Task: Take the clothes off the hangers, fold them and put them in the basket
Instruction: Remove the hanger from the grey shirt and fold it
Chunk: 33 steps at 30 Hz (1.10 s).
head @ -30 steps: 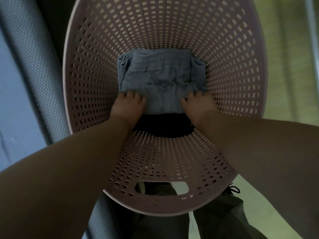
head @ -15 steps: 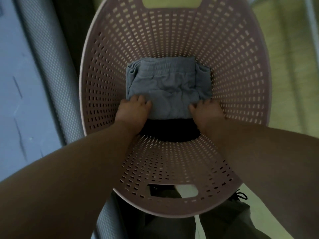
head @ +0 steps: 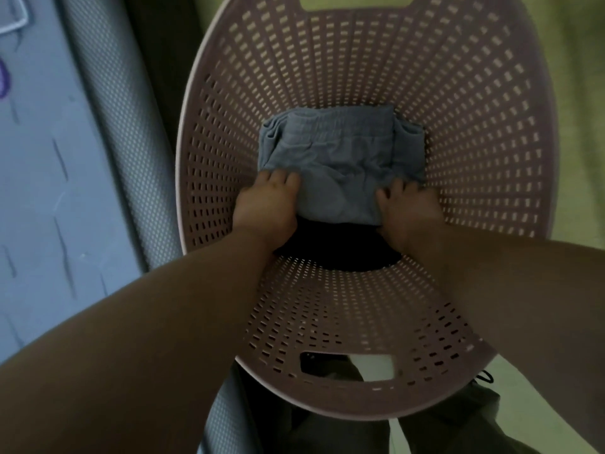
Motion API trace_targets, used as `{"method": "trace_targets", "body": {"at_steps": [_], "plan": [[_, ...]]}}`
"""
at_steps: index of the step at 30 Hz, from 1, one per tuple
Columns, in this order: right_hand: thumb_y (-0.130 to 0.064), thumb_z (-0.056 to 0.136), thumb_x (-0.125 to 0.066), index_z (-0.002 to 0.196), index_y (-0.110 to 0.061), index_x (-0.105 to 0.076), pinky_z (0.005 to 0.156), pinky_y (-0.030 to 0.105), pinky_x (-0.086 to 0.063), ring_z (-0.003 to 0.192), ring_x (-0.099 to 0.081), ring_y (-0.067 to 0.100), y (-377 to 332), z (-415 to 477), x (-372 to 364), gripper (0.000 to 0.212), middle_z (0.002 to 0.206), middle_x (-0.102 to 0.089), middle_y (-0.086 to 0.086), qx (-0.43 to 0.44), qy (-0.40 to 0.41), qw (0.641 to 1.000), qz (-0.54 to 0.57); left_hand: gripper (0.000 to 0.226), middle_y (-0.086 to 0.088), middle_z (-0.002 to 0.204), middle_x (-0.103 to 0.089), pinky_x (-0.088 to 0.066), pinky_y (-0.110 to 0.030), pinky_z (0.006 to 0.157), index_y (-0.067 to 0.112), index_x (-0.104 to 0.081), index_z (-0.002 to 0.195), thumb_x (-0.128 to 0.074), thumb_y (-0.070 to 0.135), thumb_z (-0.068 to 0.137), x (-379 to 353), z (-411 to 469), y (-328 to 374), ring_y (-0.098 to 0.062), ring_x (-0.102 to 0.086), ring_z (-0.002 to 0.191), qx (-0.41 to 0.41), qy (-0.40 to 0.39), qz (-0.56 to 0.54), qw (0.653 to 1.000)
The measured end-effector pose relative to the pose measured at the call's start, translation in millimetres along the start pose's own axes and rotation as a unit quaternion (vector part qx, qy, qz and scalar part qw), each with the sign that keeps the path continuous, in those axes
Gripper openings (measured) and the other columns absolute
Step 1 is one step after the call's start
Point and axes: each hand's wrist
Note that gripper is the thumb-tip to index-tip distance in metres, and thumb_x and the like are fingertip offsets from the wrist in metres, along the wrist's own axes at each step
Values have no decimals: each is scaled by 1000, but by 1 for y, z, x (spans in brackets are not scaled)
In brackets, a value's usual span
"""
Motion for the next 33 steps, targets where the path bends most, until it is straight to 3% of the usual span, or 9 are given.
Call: {"method": "trace_targets", "body": {"at_steps": [3, 8, 12, 15, 17, 19, 21, 27, 33], "plan": [[-21, 99, -37, 131, -13, -43, 86, 38, -44, 112, -52, 34, -2, -2, 8, 33, 131, -45, 20, 9, 29, 999, -9, 40, -10, 130, -49, -42, -41, 76, 14, -44, 127, -49, 19, 88, 3, 1, 0, -31, -43, 123, -14, 1, 7, 1000], [-17, 98, -38, 114, -16, -62, 86, 37, -43, 107, -57, 29, -3, -20, 34, 29, 118, -62, 9, 169, 47, 982, -69, 42, -8, 136, -48, -39, -46, 97, 18, -44, 131, -52, 22, 90, 3, -8, 5, -30, -41, 128, -77, -76, 105, 989], [-22, 102, -42, 123, -13, -57, 95, 39, -44, 118, -54, 26, -9, -40, 53, 27, 128, -57, 7, 217, -78, 968, -99, 46, -10, 138, -50, -34, -45, 105, 19, -43, 138, -50, 29, 93, -1, -15, 13, -30, -45, 127, -129, -149, 183, 963], [-41, 99, -47, 140, -18, -46, 99, 39, -43, 125, -50, 23, -8, -38, 51, 48, 141, -49, 6, 225, -193, 951, -87, 43, -8, 133, -56, -30, -45, 107, 21, -50, 133, -49, 36, 92, 2, -13, 22, -28, -50, 123, -118, -166, 198, 959], [-49, 97, -44, 134, -18, -52, 95, 36, -43, 120, -53, 25, -7, -33, 45, 50, 136, -53, 9, 227, -137, 963, -41, 43, -7, 132, -55, -30, -46, 105, 20, -52, 129, -44, 39, 92, 7, -8, 26, -28, -47, 124, -110, -102, 162, 975], [-43, 97, -41, 128, -15, -54, 95, 39, -38, 121, -49, 30, -7, -24, 40, 44, 132, -52, 13, 200, 16, 980, 13, 48, -9, 140, -45, -29, -47, 104, 17, -47, 135, -40, 39, 93, 6, 0, 29, -30, -36, 132, -139, -3, 156, 978], [-32, 97, -40, 133, -13, -48, 102, 44, -32, 131, -38, 32, -8, -10, 34, 42, 141, -42, 17, 150, 95, 983, 36, 60, -12, 155, -25, -22, -51, 112, 14, -33, 147, -41, 44, 95, 1, 11, 28, -33, -18, 145, -148, 9, 181, 972], [-57, 93, -48, 156, -25, 13, 112, 69, -11, 150, 16, 26, -3, 27, -10, 93, 161, 26, 7, 78, -15, 996, 46, 119, -9, 161, 26, 5, -64, 116, 16, 14, 156, -42, 84, 77, -31, 46, 16, -31, 26, 147, -105, -89, 251, 958], [-56, 91, -51, 157, -23, 12, 112, 70, -10, 151, 15, 27, -7, 26, -7, 96, 162, 24, 8, 77, -35, 996, 21, 127, -8, 162, 21, 5, -64, 116, 18, 11, 156, -46, 90, 69, -33, 57, 23, -29, 24, 148, -94, -129, 247, 956]]}}
Point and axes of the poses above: each hand's wrist, its own z-axis towards the middle knuckle, its own x-axis out of the back of the hand, y = z × x
